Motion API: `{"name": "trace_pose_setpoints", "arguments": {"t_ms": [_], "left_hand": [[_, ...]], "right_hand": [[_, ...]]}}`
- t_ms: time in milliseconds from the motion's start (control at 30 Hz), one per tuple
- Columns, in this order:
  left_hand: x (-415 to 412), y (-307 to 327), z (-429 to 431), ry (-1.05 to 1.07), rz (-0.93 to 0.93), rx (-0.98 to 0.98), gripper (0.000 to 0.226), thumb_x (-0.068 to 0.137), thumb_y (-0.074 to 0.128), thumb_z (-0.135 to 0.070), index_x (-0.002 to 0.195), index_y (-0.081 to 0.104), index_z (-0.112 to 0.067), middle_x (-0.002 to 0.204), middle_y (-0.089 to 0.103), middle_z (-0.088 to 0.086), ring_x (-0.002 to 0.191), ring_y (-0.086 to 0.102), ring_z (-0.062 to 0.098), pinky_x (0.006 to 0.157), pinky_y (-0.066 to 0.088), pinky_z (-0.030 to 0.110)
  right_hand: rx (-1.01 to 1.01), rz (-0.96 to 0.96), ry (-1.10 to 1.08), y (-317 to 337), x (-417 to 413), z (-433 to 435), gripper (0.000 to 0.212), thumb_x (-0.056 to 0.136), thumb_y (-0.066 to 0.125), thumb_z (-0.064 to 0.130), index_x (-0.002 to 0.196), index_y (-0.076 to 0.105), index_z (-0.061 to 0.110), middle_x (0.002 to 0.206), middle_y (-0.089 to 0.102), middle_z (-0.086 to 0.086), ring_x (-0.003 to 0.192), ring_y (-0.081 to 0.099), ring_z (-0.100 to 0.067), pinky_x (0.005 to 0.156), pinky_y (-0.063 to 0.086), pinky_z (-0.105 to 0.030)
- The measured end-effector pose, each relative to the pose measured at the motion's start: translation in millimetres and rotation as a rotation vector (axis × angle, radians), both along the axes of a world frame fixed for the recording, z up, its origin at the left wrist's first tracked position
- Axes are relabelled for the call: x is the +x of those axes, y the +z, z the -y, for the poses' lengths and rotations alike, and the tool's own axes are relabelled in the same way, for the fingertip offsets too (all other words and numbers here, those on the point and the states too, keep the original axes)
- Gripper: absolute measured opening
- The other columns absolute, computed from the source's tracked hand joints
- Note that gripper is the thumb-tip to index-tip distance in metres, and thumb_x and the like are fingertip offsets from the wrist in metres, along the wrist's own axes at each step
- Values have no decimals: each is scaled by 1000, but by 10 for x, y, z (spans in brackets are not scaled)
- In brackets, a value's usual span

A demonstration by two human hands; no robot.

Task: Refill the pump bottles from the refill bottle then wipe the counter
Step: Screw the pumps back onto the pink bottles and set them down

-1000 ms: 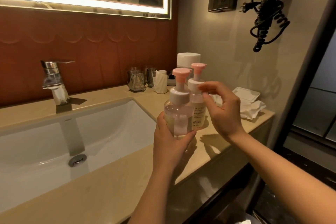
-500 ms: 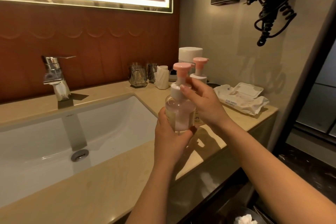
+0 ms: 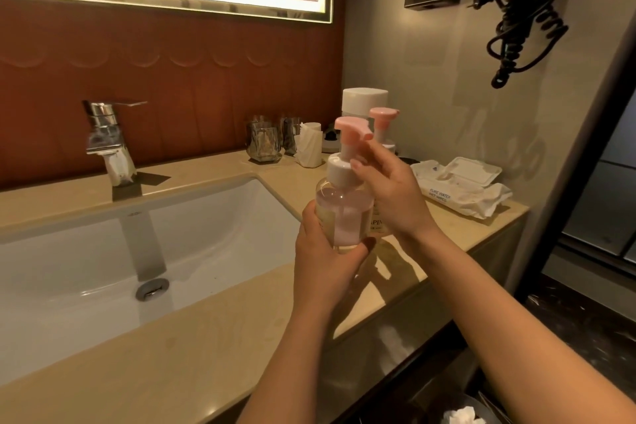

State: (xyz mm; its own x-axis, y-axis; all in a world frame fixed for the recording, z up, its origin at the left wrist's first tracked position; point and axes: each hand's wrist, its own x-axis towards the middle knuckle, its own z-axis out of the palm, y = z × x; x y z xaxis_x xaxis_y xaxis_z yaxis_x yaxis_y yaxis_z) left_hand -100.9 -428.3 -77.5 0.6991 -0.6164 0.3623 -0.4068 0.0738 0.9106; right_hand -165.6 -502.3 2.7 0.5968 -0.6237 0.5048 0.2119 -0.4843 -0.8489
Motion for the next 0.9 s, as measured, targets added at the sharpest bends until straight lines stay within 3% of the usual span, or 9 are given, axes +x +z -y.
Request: {"name": "trace_pose_setpoints", "arguments": {"t_ms": [133, 267, 433, 600, 667, 733, 900], "left_hand": [[9, -12, 5, -2, -8, 8, 86, 67, 83, -35, 132, 28, -42, 116, 46, -22, 106, 52, 5, 86, 51, 27], [12, -12, 5, 0, 0, -3, 85, 65, 83, -36, 130, 29, -44, 114, 47, -22, 105, 53, 5, 85, 51, 27], [10, -24, 10, -7, 7, 3, 87, 66, 84, -36, 133, 29, -41, 125, 50, -16, 112, 52, 9, 91, 51, 30], [10, -21, 6, -10, 5, 9, 91, 67, 83, -37, 138, 27, -37, 133, 48, -12, 119, 50, 12, 97, 49, 37], [3, -17, -2, -9, 10, 10, 92, 66, 83, -40, 138, 27, -37, 134, 47, -12, 119, 49, 12, 98, 49, 39], [10, -13, -8, -9, 13, 14, 92, 65, 83, -40, 138, 27, -37, 134, 47, -12, 119, 49, 12, 97, 49, 38], [12, 4, -9, -11, 11, 15, 86, 66, 83, -37, 132, 28, -42, 121, 47, -19, 109, 50, 5, 83, 47, 22]], "right_hand": [[-13, 25, -64, 33, 40, -28, 27, 89, 60, 26, 114, 51, 28, 113, 57, 10, 106, 54, -6, 75, 49, -10], [22, 5, -53, 82, 43, -26, 37, 84, 64, 28, 119, 53, 23, 117, 59, 6, 107, 55, -8, 82, 50, -19], [-84, -75, -106, 103, -11, 10, 46, 80, 68, 36, 122, 57, 19, 113, 61, 10, 105, 55, -7, 86, 48, -23], [-225, -127, -202, 106, 19, -23, 49, 76, 73, 36, 119, 58, 18, 112, 58, 9, 103, 52, -7, 80, 42, -14], [-188, -125, -179, 115, 13, -14, 46, 77, 73, 34, 118, 60, 16, 113, 62, 7, 103, 55, -8, 83, 47, -21], [-158, -126, -123, 131, -20, 5, 43, 79, 71, 29, 119, 61, 18, 112, 64, 7, 104, 58, -9, 89, 49, -28], [-107, -74, -28, 203, -98, 26, 37, 84, 66, 18, 119, 59, 17, 113, 64, 5, 109, 58, -14, 91, 47, -28]]}}
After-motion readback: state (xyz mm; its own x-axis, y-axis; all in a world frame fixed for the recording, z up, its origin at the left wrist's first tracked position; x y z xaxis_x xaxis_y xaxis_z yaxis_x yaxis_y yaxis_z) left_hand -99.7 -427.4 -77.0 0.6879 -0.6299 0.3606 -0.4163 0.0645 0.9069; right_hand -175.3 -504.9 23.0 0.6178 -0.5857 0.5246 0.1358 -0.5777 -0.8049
